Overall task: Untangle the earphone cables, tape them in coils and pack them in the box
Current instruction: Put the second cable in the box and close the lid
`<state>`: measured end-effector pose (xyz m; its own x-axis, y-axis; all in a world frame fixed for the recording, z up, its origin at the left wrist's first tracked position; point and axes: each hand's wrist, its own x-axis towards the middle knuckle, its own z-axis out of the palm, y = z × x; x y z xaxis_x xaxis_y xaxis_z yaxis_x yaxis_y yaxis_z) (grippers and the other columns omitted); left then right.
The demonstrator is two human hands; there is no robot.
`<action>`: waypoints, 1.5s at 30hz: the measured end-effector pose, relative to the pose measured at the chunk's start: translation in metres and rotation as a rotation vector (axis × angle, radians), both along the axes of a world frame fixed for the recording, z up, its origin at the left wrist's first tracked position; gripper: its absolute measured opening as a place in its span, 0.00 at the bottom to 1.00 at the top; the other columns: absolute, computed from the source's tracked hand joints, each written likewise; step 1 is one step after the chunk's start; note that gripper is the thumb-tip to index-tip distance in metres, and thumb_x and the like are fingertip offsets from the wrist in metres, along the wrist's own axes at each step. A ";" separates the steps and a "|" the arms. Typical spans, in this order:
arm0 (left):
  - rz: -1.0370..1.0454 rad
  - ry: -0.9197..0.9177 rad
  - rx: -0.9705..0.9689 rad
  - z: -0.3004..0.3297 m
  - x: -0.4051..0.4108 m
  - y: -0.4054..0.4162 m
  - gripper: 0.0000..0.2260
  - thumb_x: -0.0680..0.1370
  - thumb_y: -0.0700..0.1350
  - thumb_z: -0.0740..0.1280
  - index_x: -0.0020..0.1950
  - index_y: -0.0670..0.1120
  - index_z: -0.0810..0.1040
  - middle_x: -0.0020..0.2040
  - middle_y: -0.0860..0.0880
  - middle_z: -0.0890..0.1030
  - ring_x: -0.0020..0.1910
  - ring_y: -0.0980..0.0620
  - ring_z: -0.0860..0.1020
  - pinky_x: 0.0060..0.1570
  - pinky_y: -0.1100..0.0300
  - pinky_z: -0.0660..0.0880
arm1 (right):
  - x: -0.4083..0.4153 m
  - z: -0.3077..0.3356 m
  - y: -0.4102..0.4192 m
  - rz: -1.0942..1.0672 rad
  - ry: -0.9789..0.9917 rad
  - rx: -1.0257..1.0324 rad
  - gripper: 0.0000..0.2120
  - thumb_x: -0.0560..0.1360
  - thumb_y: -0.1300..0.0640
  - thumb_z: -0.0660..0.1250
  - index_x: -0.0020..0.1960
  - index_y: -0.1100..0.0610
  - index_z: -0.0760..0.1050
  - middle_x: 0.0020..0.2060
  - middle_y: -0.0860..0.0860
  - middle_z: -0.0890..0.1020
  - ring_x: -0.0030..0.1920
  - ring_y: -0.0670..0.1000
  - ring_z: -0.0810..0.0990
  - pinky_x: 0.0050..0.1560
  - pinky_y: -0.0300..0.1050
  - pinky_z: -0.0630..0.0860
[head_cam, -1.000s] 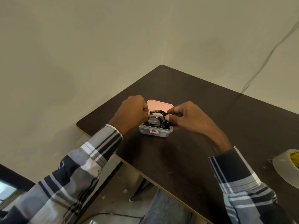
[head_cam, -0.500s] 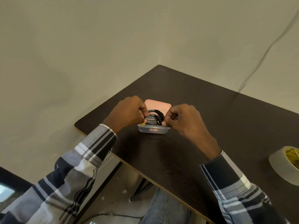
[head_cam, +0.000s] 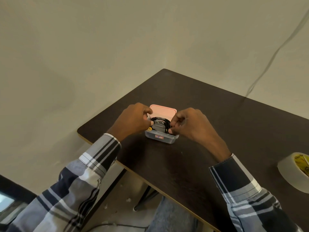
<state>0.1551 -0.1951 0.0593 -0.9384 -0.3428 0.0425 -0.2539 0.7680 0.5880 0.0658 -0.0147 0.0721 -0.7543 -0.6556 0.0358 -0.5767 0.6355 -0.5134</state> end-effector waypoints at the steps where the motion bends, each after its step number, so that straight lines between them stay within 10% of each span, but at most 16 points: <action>1: -0.001 0.025 0.047 -0.002 0.000 -0.003 0.14 0.77 0.45 0.71 0.62 0.46 0.80 0.45 0.47 0.83 0.34 0.55 0.78 0.39 0.66 0.75 | -0.002 0.001 0.000 -0.023 -0.031 -0.071 0.04 0.72 0.56 0.77 0.40 0.52 0.83 0.35 0.44 0.83 0.35 0.42 0.80 0.37 0.38 0.76; 4: 0.068 0.146 0.147 -0.006 0.000 -0.009 0.04 0.79 0.46 0.69 0.50 0.47 0.83 0.33 0.50 0.81 0.25 0.58 0.77 0.27 0.69 0.72 | -0.013 -0.004 0.002 -0.171 -0.074 -0.292 0.06 0.75 0.55 0.74 0.39 0.53 0.83 0.32 0.49 0.84 0.31 0.46 0.80 0.37 0.46 0.81; 17: 0.252 0.072 0.406 -0.025 -0.052 -0.025 0.06 0.78 0.42 0.68 0.45 0.41 0.82 0.44 0.43 0.84 0.42 0.45 0.84 0.50 0.46 0.82 | -0.059 -0.048 -0.028 -0.384 -0.307 -0.352 0.05 0.75 0.60 0.73 0.43 0.61 0.84 0.41 0.53 0.85 0.41 0.52 0.84 0.41 0.49 0.83; 23: 0.289 0.148 0.729 -0.020 -0.053 -0.029 0.12 0.74 0.32 0.70 0.57 0.40 0.79 0.52 0.42 0.82 0.50 0.48 0.82 0.44 0.59 0.82 | -0.062 -0.033 -0.028 -0.463 -0.700 -0.648 0.10 0.75 0.71 0.70 0.55 0.71 0.80 0.38 0.57 0.82 0.32 0.48 0.79 0.32 0.36 0.80; 31: 0.326 0.451 0.938 0.008 -0.029 -0.012 0.08 0.80 0.44 0.66 0.54 0.42 0.81 0.49 0.48 0.84 0.48 0.55 0.83 0.47 0.62 0.81 | -0.035 0.001 -0.006 -0.264 -0.568 -0.874 0.09 0.75 0.71 0.69 0.46 0.60 0.85 0.45 0.57 0.87 0.44 0.52 0.85 0.50 0.44 0.84; 45: 0.369 0.495 0.582 -0.012 0.025 0.026 0.07 0.74 0.37 0.73 0.49 0.47 0.83 0.45 0.53 0.82 0.46 0.59 0.80 0.37 0.69 0.76 | 0.024 -0.014 0.023 -0.322 -0.385 -0.743 0.05 0.72 0.65 0.76 0.47 0.59 0.85 0.40 0.53 0.88 0.41 0.52 0.87 0.41 0.43 0.83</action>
